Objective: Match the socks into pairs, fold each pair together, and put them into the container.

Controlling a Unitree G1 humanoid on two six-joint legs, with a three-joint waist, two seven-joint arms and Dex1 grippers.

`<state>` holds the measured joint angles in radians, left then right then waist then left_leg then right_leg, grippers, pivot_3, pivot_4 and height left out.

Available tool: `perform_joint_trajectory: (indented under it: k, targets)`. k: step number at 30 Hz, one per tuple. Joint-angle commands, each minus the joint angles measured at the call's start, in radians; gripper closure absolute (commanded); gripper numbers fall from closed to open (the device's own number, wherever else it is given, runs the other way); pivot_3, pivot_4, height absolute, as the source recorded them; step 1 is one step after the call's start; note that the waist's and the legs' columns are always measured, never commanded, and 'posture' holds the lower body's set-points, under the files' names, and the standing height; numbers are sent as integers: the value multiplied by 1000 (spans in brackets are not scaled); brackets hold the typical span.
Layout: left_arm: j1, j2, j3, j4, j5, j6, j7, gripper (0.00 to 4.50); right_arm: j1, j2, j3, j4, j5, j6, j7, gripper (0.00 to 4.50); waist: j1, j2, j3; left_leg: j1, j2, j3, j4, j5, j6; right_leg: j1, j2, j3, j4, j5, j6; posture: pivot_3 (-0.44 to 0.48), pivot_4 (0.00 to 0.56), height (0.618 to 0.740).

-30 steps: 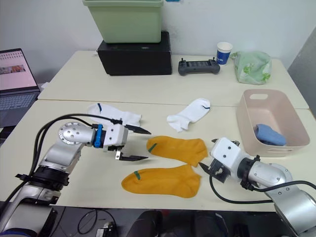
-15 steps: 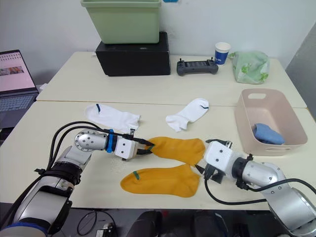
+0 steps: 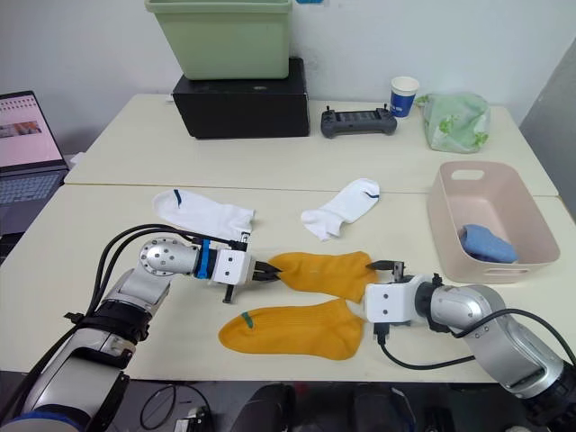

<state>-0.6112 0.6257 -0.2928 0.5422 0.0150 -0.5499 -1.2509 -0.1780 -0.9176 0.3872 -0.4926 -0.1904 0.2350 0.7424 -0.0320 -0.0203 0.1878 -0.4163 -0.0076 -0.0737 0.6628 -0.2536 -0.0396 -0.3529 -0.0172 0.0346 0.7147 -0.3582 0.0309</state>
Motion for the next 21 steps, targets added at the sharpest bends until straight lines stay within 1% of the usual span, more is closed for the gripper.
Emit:
perform_joint_trajectory:
  k: [1, 8, 9, 12, 14, 15, 16, 18, 19, 20, 21]
  targets:
    - [5, 8, 21, -55, -28, 37, -2, 4500, -15, 33, 2, 18, -25, -44, 21, 1731, 0, 0, 0, 0, 0, 0, 0, 0, 0, 0, 0, 0, 0, 0, 0, 0, 150, 720]
    - [10, 12, 23, -88, -41, 73, -12, 4500, -23, 96, -25, 75, -14, -66, 58, 4322, 0, 0, 0, 0, 0, 0, 0, 0, 0, 0, 0, 0, 0, 0, 0, 0, 150, 720]
    - [9, 12, 24, -89, -42, 76, -13, 4500, -22, 98, -29, 77, -13, -70, 61, 4451, 0, 0, 0, 0, 0, 0, 0, 0, 0, 0, 0, 0, 0, 0, 0, 0, 150, 720]
    - [11, 21, 28, -107, -62, 96, -36, 4500, -12, 114, -63, 56, 25, -53, 76, 4451, 0, 0, 0, 0, 0, 0, 0, 0, 0, 0, 0, 0, 1, 0, 0, 0, 150, 720]
    - [16, 29, 32, -131, -92, 128, -66, 4500, -6, 124, -87, 33, 53, -31, 88, 4451, 0, 0, 0, 0, 0, 0, 0, 0, 0, 0, 0, 0, 1, 0, 0, 0, 150, 720]
    - [22, 38, 35, -157, -118, 171, -90, 4500, -2, 130, -103, 16, 76, -10, 94, 4451, 0, 0, 0, 0, 0, 0, 0, 0, 0, 0, 0, 0, 1, 0, 0, 0, 150, 720]
    - [32, 57, 42, -210, -163, 261, -125, 4500, 6, 138, -130, -16, 116, 32, 103, 4451, 0, 0, 0, 0, 0, 0, 0, 0, 0, 0, 0, 0, 1, 0, 0, 0, 150, 720]
    - [52, 119, 60, -340, -274, 494, -197, 4500, 20, 152, -196, -101, 219, 150, 123, 4451, -3, 0, 0, 0, 0, 0, 0, 0, 0, 0, 0, 0, 1, 0, 0, 0, 150, 720]
    - [56, 162, 69, -400, -329, 615, -234, 4500, 26, 166, -237, -156, 294, 241, 128, 4451, -3, 0, 0, 0, 0, 0, 0, 0, 0, 0, 0, 0, 1, 0, 0, 0, 150, 720]
    - [58, 190, 75, -441, -363, 696, -255, 4500, 27, 173, -265, -194, 345, 307, 129, 4451, -3, 0, 0, 0, 1, -1, 0, 0, 0, 0, 1, 0, 1, 0, 0, 0, 150, 720]
    - [57, 233, 79, -484, -410, 808, -285, 4500, 19, 191, -307, -241, 425, 421, 121, 4451, -3, 0, 0, 0, 1, -2, 0, 0, 0, 0, 1, -1, 1, 0, 0, 0, 150, 720]
